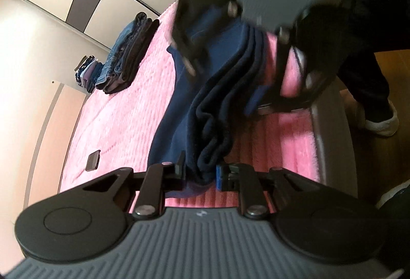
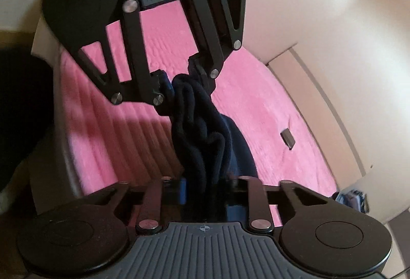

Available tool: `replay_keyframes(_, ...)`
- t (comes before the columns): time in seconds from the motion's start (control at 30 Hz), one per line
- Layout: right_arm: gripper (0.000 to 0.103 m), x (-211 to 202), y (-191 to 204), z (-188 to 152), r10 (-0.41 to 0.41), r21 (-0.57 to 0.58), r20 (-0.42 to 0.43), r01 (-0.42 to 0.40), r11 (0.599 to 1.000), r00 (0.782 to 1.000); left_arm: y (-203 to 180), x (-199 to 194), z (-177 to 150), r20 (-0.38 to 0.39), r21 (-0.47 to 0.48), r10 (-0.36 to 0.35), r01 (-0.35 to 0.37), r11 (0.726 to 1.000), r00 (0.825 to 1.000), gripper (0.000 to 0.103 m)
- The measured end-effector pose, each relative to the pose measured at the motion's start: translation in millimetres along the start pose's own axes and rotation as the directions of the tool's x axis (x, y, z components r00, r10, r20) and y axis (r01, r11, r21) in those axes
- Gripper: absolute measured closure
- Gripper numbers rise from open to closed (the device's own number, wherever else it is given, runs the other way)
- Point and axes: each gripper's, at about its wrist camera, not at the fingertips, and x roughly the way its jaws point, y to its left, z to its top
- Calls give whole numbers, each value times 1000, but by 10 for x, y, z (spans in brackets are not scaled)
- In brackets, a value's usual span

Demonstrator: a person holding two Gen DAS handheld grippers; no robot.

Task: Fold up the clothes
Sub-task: 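Lift the folded sweatpants with the right gripper while the left gripper holds the other end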

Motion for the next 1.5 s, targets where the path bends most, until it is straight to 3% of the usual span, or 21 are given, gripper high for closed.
replay_keyframes(0.13,87,-199,6,158,26,45,46,-28,999,999,-21,-179,-3,-20,4,17,-17,1000,1000,88)
replay_keyframes(0.23,87,-351,-212,86,8,166,97,-25,986,995,-45,-442,4,-41,-9,35,-35,999,999,88)
replay_keyframes(0.43,87,-652,-677,-80,-49,411,188,-33,911,981,-26,-818,58,-97,-79,76,-84,993,992,86)
replay_keyframes(0.57,88,-852,-987,-190,-99,560,238,-53,827,966,133,-1000,257,10,-202,162,-157,967,987,80)
replay_keyframes(0.63,88,-953,-1141,-246,-127,627,259,-66,776,958,297,-1166,365,120,-306,222,-176,936,968,64)
replay_keyframes(0.7,88,-1162,-1459,-652,-225,761,245,-44,647,943,443,-1256,482,178,-372,278,-197,907,944,63)
replay_keyframes(0.77,87,-1381,-1790,-1087,-322,873,210,-29,486,923,534,-1253,589,190,-398,301,-207,894,934,63)
replay_keyframes(0.8,87,-1490,-1955,-1305,-367,917,185,-26,398,911,557,-1220,638,190,-404,299,-203,892,935,63)
replay_keyframes(0.9,87,-1594,-2104,-2243,-439,996,67,-35,81,896,536,-1022,796,185,-393,267,-178,902,946,63)
replay_keyframes(1.0,87,-1569,-1935,-3090,-392,973,-114,22,-230,913,478,-721,935,186,-384,195,-112,917,963,63)
replay_keyframes(1.03,87,-1568,-1852,-3283,-365,950,-155,37,-310,918,459,-610,982,184,-384,169,-87,919,968,63)
replay_keyframes(1.1,86,-1568,-1682,-3543,-342,913,-153,0,-408,927,384,-403,1079,169,-375,115,-44,926,979,63)
replay_keyframes(1.27,81,-1651,-1654,-3602,-382,901,-111,-70,-429,917,227,-19,1296,174,-339,-5,65,938,985,62)
replay_keyframes(1.4,81,-1635,-1754,-3576,-374,899,-97,-80,-431,922,143,293,1477,175,-320,-48,103,942,983,61)
replay_keyframes(1.47,82,-1602,-1841,-3581,-361,903,-71,-94,-420,930,164,407,1538,174,-343,-54,112,933,983,61)
replay_keyframes(1.5,82,-1570,-1902,-3582,-368,913,-32,-122,-388,929,181,466,1567,172,-357,-57,117,927,983,61)
